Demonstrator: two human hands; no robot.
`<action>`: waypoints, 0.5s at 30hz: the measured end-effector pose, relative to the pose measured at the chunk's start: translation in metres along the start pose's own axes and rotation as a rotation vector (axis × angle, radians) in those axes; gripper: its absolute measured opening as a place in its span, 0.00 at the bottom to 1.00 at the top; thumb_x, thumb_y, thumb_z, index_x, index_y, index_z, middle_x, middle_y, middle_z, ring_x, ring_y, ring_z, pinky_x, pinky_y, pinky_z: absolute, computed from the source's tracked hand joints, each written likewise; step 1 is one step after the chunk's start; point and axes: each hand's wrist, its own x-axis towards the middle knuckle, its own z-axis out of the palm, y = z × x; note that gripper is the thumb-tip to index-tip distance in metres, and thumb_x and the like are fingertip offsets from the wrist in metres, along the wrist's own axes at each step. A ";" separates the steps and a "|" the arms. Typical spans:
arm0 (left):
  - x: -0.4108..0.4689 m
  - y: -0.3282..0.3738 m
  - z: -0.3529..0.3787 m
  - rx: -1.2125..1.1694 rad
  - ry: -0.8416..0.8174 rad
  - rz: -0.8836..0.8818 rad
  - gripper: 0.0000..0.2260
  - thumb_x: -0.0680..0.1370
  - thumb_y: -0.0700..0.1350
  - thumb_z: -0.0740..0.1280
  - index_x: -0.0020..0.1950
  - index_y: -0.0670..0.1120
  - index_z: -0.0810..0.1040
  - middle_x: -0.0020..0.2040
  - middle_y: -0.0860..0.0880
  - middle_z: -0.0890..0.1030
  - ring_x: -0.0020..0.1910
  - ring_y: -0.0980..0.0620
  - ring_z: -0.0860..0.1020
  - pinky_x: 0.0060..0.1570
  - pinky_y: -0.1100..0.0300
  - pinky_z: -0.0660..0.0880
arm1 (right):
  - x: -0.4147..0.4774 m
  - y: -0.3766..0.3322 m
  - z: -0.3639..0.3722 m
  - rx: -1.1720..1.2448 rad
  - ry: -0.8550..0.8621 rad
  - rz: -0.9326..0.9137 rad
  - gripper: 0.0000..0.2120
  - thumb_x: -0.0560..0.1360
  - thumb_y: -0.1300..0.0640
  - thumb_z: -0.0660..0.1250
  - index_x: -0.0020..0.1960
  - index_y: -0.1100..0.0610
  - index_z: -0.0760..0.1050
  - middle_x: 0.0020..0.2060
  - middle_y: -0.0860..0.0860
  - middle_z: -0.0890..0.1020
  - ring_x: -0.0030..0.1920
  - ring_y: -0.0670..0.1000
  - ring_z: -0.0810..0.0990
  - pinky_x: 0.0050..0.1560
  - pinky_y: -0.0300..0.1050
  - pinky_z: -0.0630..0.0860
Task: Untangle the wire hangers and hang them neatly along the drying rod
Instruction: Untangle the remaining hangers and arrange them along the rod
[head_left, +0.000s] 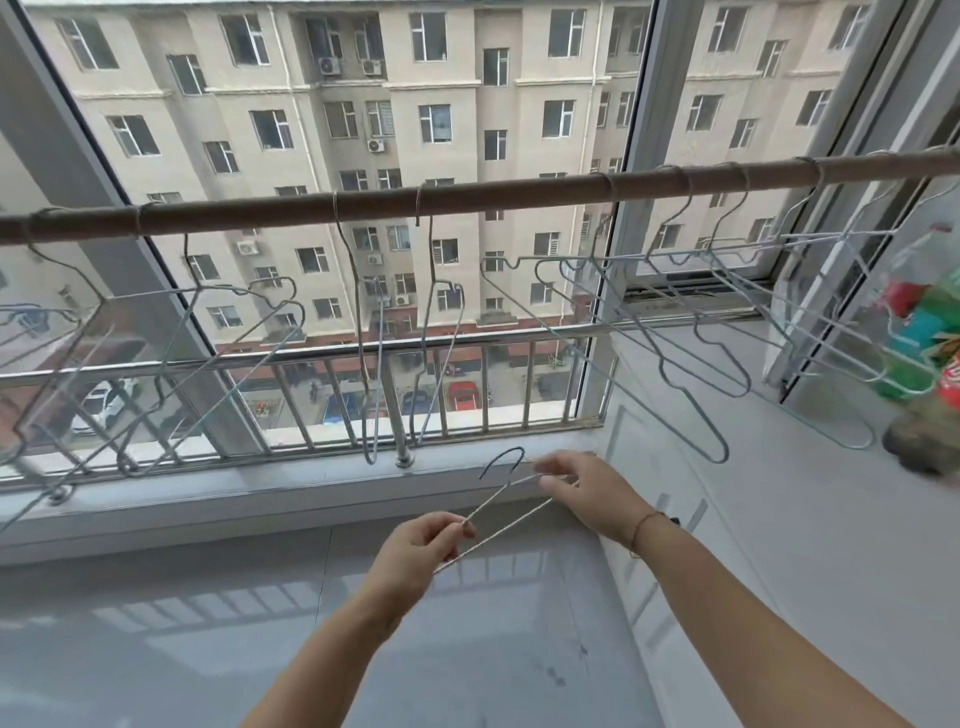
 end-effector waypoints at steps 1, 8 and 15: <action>0.002 -0.005 -0.004 0.030 0.016 0.006 0.10 0.78 0.42 0.63 0.41 0.48 0.83 0.38 0.52 0.80 0.37 0.56 0.73 0.43 0.64 0.69 | -0.005 0.006 0.000 0.027 -0.044 0.022 0.08 0.75 0.57 0.63 0.53 0.52 0.78 0.48 0.47 0.81 0.51 0.47 0.79 0.51 0.36 0.72; 0.020 -0.008 -0.002 0.104 0.290 0.053 0.04 0.76 0.42 0.68 0.43 0.50 0.82 0.45 0.45 0.83 0.44 0.52 0.78 0.48 0.59 0.71 | -0.032 0.017 0.001 0.373 -0.165 0.165 0.09 0.78 0.62 0.60 0.46 0.59 0.79 0.28 0.50 0.78 0.31 0.47 0.77 0.35 0.40 0.78; 0.012 0.040 0.053 -0.217 0.308 0.059 0.07 0.74 0.46 0.70 0.48 0.44 0.83 0.41 0.51 0.83 0.41 0.57 0.79 0.43 0.66 0.72 | -0.056 -0.002 0.008 0.623 0.031 0.152 0.08 0.77 0.64 0.61 0.47 0.61 0.79 0.28 0.51 0.75 0.30 0.46 0.75 0.27 0.40 0.75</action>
